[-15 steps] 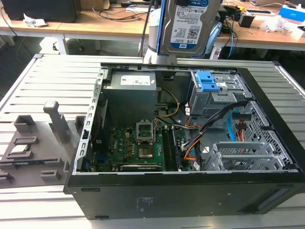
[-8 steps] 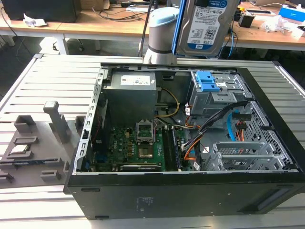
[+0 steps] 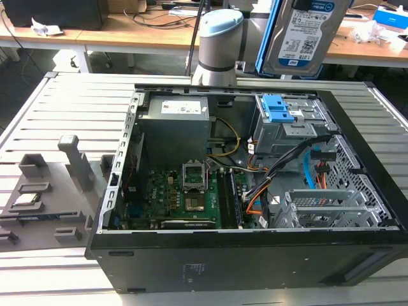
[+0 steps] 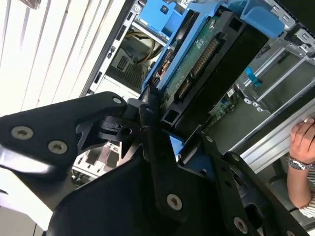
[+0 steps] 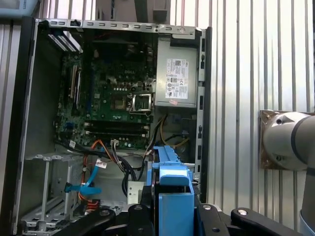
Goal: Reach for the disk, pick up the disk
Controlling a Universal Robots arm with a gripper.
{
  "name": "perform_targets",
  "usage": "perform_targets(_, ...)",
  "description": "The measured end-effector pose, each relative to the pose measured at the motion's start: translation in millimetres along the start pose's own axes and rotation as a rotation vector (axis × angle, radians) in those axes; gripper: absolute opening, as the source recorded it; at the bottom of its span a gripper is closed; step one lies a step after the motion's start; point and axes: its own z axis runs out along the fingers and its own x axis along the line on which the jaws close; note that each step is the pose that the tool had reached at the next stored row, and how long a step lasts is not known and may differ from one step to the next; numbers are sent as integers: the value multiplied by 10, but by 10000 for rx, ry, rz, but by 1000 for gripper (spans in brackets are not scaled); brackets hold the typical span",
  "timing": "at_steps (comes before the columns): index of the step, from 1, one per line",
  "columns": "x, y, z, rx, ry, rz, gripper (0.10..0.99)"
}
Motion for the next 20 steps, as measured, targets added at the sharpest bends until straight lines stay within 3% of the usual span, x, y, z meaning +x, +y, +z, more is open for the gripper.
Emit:
perform_targets(2,-1,-47,-5,-12,0,1,365)
perform_targets(7,0,-250,-1,-54,-1,2,365)
perform_targets(10,0,-341,39,-76,-2,0,365)
perform_targets(13,1,-350,97,-80,-4,2,365)
perform_targets(18,2,-352,102,-80,-13,0,365)
perform_targets(20,13,-352,102,-64,-371,-33,365)
